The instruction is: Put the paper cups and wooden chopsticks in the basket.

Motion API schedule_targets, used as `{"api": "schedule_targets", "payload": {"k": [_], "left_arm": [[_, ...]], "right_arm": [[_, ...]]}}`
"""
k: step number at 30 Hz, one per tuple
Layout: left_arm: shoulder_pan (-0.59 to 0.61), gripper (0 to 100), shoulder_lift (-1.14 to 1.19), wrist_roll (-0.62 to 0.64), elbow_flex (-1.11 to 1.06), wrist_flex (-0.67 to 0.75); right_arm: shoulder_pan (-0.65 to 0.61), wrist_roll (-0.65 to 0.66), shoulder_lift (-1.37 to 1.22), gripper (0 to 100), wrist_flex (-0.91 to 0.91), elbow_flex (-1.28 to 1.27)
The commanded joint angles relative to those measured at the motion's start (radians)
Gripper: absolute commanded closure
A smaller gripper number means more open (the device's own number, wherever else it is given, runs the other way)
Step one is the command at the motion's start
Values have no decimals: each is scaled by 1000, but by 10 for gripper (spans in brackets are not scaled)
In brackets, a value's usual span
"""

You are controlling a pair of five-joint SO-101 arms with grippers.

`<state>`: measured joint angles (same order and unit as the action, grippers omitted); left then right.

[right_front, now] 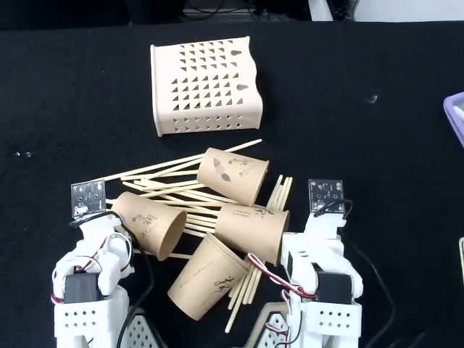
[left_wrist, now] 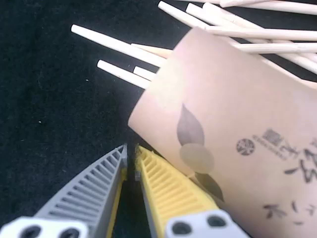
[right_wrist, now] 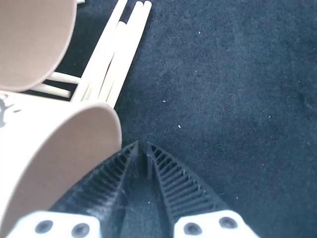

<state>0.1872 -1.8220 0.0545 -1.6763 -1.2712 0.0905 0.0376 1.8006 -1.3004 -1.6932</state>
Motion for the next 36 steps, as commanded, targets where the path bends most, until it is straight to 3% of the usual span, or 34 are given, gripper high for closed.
{"api": "schedule_targets", "payload": {"k": [1, 32, 36], "left_arm": [[5, 970, -2, 3, -22, -5], [-2, 970, -2, 3, -22, -5], [8, 968, -2, 2, -22, -5]], "right_arm": [[17, 0, 94, 986, -6, 8], [15, 0, 94, 986, -6, 8], [15, 3, 94, 986, 58, 8]]}}
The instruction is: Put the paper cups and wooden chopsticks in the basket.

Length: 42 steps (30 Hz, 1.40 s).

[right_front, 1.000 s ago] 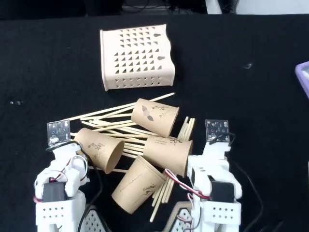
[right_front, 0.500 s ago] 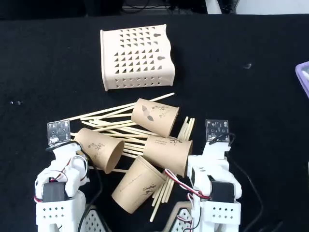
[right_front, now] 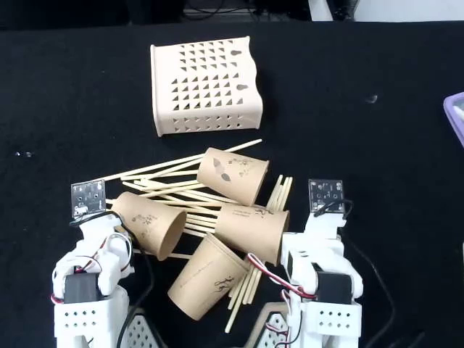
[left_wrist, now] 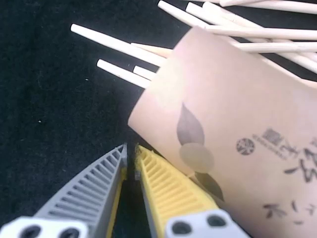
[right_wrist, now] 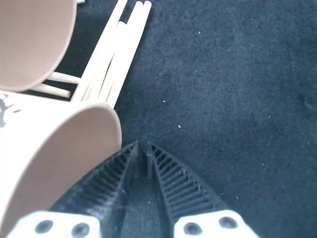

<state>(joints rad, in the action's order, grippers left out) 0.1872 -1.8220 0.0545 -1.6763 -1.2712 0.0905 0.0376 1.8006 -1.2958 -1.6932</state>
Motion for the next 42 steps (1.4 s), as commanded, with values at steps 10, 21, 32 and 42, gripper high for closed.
{"api": "schedule_targets", "payload": {"k": [10, 21, 32, 42], "left_arm": [[236, 966, -3, -384, 282, 87], [472, 877, -2, -402, 472, 710], [208, 755, 210, -189, 613, 833], [18, 754, 1218, -180, 1330, 324]], "right_arm": [[133, 3, 93, 986, 466, 24], [270, -3, 91, 804, 634, 358], [-89, -6, -200, 832, 341, 1125], [-212, -6, -926, 835, 404, 1251]]}}
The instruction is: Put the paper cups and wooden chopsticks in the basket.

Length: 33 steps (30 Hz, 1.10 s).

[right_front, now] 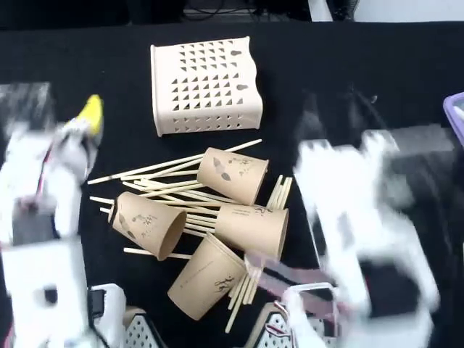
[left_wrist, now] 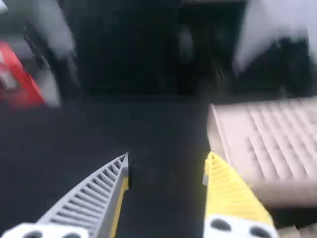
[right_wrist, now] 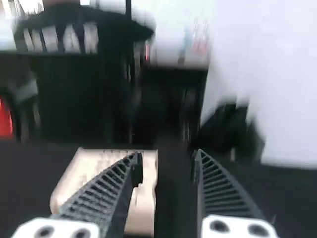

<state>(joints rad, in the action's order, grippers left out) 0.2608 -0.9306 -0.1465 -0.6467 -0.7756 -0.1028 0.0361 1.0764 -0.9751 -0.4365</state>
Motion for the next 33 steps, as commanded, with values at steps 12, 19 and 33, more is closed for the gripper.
{"api": "schedule_targets", "payload": {"k": [12, 19, 33], "left_arm": [[-179, 752, 1231, 261, 1224, -483], [-203, 752, 1588, 256, 1606, -535], [-104, 753, 1909, 252, 1842, -578]], "right_arm": [[49, -6, -622, 835, 644, -410], [55, -6, -731, 835, 681, -395], [55, -5, -754, 835, 717, -387]]}}
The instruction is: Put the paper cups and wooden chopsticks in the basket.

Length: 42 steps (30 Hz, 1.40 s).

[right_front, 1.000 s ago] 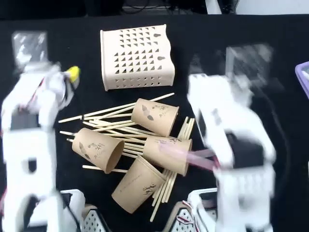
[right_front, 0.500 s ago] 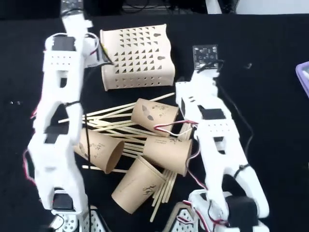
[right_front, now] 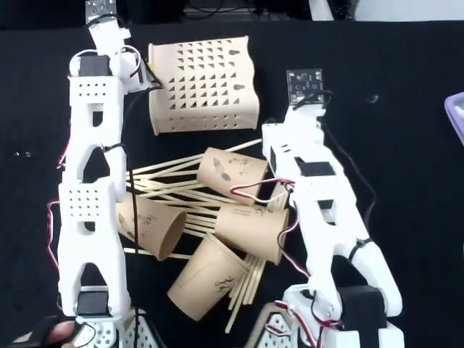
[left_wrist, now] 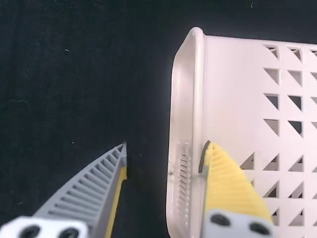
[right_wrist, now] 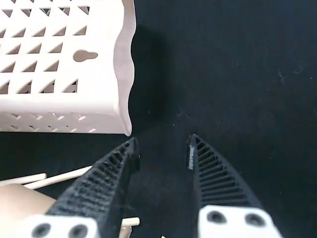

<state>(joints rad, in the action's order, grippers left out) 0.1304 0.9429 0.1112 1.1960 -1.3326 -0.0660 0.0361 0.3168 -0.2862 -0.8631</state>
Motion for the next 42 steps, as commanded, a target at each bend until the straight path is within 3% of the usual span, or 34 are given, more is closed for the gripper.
{"api": "schedule_targets", "payload": {"k": [1, 12, 20, 30, 37, 42], "left_arm": [[28, 753, 51, -6, -1, -21], [127, 753, 84, -8, 1, -146], [225, 755, 81, -8, 16, -160], [337, 753, 2, 0, 481, -416], [321, 734, -229, 77, 369, -427], [242, 684, -427, 137, 237, -430]], "right_arm": [[18, -5, 5, 835, 28, 39], [18, -5, 5, 835, 23, 36], [18, -5, 5, 835, 21, 35], [18, -5, 7, 835, 26, 21], [8, -3, 5, 835, 21, 19], [8, -2, 5, 835, 23, 19]]}}
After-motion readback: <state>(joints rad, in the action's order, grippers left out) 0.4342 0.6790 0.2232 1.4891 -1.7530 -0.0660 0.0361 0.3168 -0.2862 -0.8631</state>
